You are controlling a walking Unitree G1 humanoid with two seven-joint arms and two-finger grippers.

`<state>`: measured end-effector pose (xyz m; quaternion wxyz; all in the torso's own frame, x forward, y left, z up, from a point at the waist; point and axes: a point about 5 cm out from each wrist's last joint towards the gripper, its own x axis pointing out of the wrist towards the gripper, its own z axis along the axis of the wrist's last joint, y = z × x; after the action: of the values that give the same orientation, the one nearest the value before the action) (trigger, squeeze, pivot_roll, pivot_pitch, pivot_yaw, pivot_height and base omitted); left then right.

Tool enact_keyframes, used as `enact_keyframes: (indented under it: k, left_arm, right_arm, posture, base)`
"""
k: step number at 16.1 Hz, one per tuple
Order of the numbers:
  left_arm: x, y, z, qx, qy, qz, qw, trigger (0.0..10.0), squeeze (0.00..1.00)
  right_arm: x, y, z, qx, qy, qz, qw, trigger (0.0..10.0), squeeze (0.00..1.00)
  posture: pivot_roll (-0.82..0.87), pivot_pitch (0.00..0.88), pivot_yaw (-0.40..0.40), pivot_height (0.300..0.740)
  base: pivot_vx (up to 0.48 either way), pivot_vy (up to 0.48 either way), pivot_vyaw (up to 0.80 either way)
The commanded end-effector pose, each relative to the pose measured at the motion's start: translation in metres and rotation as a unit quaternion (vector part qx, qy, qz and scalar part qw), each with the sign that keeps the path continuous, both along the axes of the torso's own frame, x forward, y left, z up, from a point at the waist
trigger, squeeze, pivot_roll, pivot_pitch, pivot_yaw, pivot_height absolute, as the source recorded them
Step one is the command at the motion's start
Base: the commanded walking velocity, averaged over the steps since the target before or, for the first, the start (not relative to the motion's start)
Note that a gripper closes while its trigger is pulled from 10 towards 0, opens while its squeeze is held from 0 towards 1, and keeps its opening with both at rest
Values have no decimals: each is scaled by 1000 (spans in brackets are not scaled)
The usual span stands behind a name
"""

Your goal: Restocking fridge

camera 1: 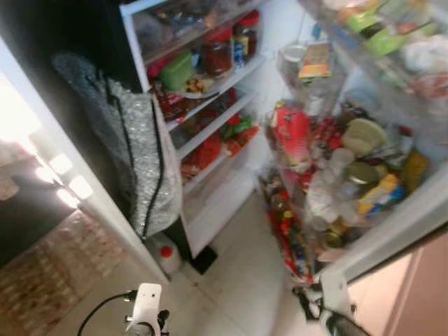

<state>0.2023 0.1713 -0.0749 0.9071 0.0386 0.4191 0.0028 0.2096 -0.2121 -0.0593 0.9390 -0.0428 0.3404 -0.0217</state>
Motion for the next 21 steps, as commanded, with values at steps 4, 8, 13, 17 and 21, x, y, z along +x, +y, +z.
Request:
enact_keyframes:
  k: [4, 8, 13, 17, 21]
  left_arm:
    - [-16, 7, -8, 9, 32, -2, 999, 10000, 0]
    - [-17, 8, -9, 10, 34, -4, 999, 10000, 0]
    - [-17, 3, -9, 8, 38, -15, 999, 10000, 0]
    - [-18, 1, -10, 6, 37, -15, 999, 10000, 0]
    - [-17, 3, -9, 8, 37, -10, 999, 10000, 0]
  right_arm:
    - [28, 6, 27, 19, -108, 43, 993, 10000, 0]
    - [37, 2, 49, -29, -200, 76, 976, 10000, 0]
    - [52, 4, 82, -45, -300, 76, 950, 10000, 0]
    - [61, 0, 97, -72, -336, 47, 938, 10000, 0]
    - [64, -23, 103, -86, -338, -26, 937, 10000, 0]
  posture:
    - [-154, 120, -26, 740]
    - [-159, 117, -31, 740]
    - [-164, 115, -31, 740]
    - [-153, 116, -37, 740]
    - [-149, 126, -30, 740]
  base:
    - [0, 0, 0]
    - [0, 0, 0]
    - [0, 0, 0]
    - [0, 0, 0]
    - [0, 0, 0]
